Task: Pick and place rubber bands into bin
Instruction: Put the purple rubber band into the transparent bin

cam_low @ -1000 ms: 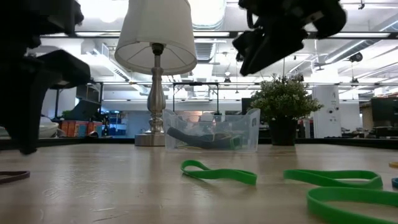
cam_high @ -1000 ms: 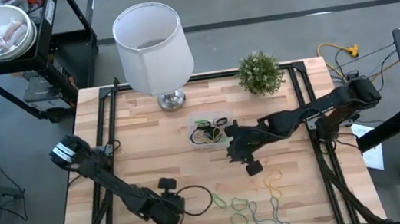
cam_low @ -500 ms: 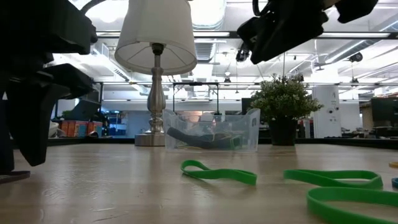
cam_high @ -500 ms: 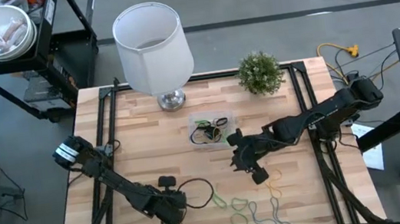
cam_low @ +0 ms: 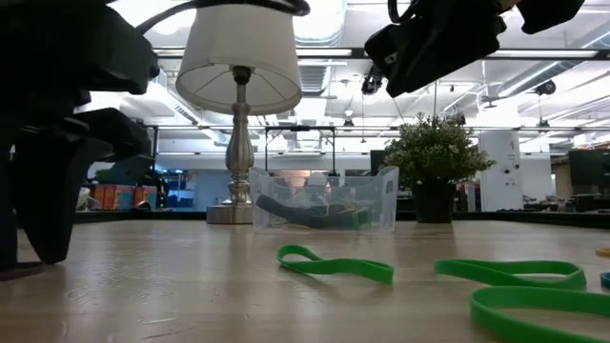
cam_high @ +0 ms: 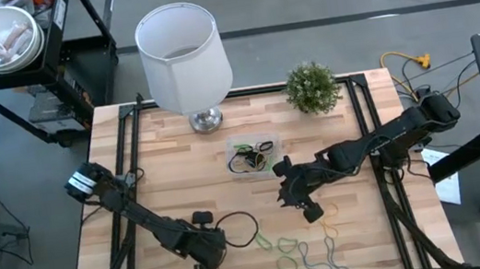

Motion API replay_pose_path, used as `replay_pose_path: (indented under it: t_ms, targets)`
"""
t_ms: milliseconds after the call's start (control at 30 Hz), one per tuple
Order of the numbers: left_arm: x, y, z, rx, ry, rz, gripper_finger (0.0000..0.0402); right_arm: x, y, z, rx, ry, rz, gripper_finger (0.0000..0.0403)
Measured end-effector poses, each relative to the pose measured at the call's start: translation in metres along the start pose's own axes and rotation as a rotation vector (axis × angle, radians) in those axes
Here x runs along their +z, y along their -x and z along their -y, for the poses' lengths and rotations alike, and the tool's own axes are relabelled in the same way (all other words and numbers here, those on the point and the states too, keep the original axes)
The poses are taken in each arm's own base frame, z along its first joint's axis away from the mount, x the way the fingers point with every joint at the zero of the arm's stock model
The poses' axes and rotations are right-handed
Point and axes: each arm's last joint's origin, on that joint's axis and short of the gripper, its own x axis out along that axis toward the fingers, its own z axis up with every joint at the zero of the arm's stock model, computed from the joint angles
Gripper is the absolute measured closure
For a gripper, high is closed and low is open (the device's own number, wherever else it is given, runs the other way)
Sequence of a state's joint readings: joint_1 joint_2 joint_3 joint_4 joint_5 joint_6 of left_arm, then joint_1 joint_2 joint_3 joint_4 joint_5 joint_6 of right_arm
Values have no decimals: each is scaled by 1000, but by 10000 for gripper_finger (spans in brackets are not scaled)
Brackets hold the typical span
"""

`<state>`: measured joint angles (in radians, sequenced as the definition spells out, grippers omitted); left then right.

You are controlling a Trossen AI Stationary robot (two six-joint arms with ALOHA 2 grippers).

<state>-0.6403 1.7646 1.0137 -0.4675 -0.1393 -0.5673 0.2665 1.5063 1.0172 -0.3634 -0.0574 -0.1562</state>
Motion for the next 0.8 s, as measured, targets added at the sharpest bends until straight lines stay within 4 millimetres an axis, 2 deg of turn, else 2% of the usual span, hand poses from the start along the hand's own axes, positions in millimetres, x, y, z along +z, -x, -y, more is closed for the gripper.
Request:
replay_pose_path:
  t_ms: [133,333,467,667,800]
  targets:
    - [3,-10,1,0,-46,-28,292,0,0,0,1,0,-1,325]
    - [6,-25,-7,-16,12,-107,298,-1,-1,0,2,0,-4,331]
    - [6,-28,-11,-31,46,-139,328,-1,-1,0,3,0,-3,327]
    - [5,-28,-11,-21,44,-145,393,-1,-1,0,3,0,-3,323]
    - [4,-28,-12,-17,38,-153,396,-1,-1,0,3,0,-4,327]
